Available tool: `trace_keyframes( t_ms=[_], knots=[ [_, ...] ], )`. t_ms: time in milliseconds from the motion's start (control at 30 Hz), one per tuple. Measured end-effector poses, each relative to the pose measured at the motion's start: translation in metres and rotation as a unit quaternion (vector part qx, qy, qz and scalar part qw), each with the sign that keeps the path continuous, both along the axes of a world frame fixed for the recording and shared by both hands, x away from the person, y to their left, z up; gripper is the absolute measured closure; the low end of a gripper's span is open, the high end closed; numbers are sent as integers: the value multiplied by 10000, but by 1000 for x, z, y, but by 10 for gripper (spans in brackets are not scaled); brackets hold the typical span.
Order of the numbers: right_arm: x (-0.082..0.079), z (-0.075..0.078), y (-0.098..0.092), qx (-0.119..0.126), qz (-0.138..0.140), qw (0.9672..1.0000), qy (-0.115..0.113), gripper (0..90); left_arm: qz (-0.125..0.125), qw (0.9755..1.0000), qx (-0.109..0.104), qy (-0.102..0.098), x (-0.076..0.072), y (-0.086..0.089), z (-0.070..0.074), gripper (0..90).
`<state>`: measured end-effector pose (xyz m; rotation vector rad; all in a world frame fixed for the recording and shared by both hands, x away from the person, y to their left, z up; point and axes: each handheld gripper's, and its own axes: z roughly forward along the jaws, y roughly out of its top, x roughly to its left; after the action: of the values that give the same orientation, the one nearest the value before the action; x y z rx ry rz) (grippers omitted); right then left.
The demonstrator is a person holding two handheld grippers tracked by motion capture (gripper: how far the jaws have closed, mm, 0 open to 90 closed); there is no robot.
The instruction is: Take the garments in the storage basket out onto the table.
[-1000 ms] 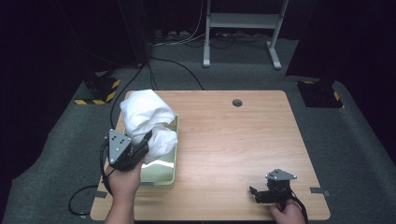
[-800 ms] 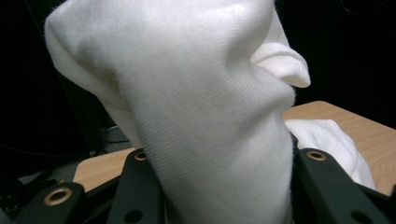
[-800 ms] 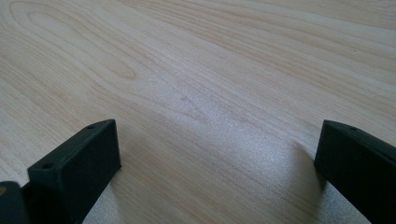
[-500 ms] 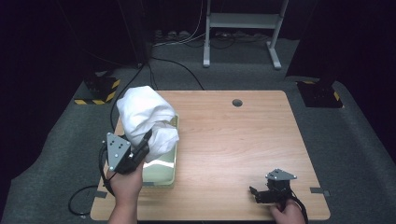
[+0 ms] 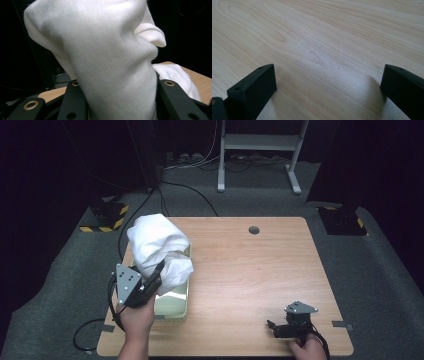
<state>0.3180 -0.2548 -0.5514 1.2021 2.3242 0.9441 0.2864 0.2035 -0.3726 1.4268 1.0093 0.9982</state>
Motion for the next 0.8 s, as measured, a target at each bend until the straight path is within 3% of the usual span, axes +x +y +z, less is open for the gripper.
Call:
trace_keyframes(
  t_ms=[800],
  knots=[
    [0, 0, 0, 1, 1, 10000, 1, 1, -225, 9997, -4, 53, 1, -21, -1, 596]
  ],
)
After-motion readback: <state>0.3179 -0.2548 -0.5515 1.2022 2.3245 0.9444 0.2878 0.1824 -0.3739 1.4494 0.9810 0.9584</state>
